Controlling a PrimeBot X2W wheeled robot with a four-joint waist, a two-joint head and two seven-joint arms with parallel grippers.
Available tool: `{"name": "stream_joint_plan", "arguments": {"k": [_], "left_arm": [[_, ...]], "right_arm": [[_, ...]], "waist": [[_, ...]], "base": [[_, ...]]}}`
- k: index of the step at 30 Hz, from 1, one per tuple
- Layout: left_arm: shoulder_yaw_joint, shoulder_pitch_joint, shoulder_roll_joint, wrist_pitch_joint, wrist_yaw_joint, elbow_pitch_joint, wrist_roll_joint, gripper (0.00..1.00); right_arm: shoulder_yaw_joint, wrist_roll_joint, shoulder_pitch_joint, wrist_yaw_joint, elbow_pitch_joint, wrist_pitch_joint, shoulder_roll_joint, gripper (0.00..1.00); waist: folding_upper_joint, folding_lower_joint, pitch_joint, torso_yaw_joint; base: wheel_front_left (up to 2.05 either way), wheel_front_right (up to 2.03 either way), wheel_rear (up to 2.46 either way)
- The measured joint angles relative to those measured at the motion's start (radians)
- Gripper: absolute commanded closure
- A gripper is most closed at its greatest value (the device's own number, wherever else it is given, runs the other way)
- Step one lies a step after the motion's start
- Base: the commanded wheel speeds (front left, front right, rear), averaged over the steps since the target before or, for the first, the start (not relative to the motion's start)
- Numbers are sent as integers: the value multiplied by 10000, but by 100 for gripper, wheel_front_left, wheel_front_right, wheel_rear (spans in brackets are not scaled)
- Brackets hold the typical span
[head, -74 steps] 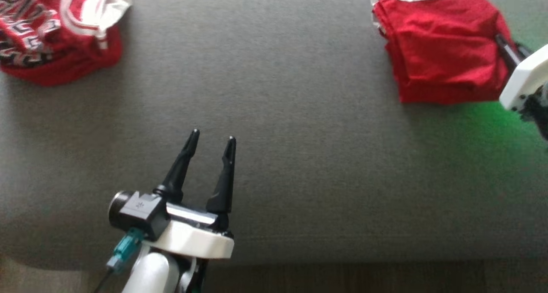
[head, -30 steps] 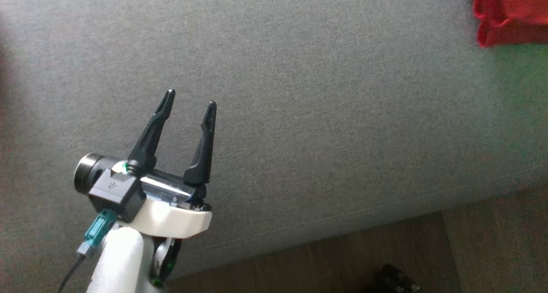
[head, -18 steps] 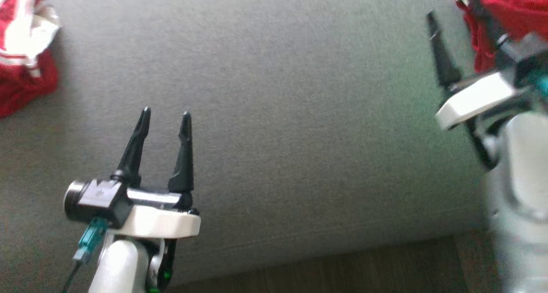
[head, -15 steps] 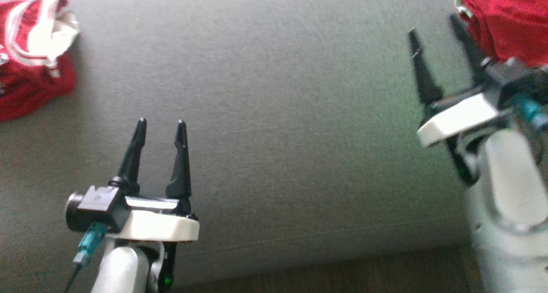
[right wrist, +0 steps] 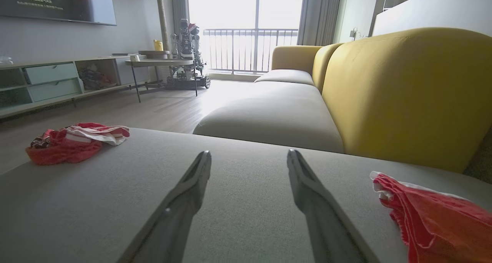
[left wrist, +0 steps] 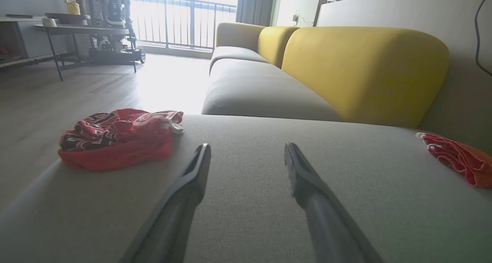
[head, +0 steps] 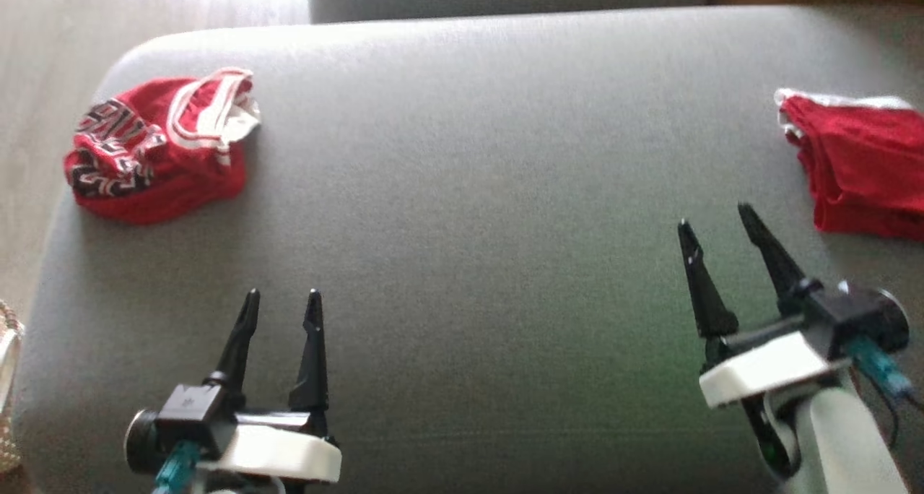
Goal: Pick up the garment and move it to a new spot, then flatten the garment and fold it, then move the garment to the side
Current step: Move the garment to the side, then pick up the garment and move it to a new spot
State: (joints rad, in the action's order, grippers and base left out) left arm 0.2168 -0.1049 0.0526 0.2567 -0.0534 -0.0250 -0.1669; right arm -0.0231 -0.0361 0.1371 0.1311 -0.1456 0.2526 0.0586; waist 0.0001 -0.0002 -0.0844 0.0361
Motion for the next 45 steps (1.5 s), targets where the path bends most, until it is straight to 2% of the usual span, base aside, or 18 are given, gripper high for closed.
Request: {"name": "stream_joint_plan", "arguments": {"k": [7,12,22,45], "left_arm": [[-82,-471,0,0,6,-146,88,0],[-299,-803,2,0,4,-174,182,0],[-337,-803,4,0,4,-61,190,0],[-343,-804,4,0,-84,196,173,0]], "right_arm": [[-359,-96,-1340,0,640,0,-58,0],[-360,-165,-2279,0,800,0,-96,0],[-357,-194,-2345,0,815,0,-140,0],[-324,-370,-2553,0,788,0,-150,0]], "waist": [[0,0,701,182],[0,1,923,47],[0,1,1037,-133],[0,2,1173,7]], "base": [[0,0,0],[0,0,0],[0,0,0],[0,0,0]]}}
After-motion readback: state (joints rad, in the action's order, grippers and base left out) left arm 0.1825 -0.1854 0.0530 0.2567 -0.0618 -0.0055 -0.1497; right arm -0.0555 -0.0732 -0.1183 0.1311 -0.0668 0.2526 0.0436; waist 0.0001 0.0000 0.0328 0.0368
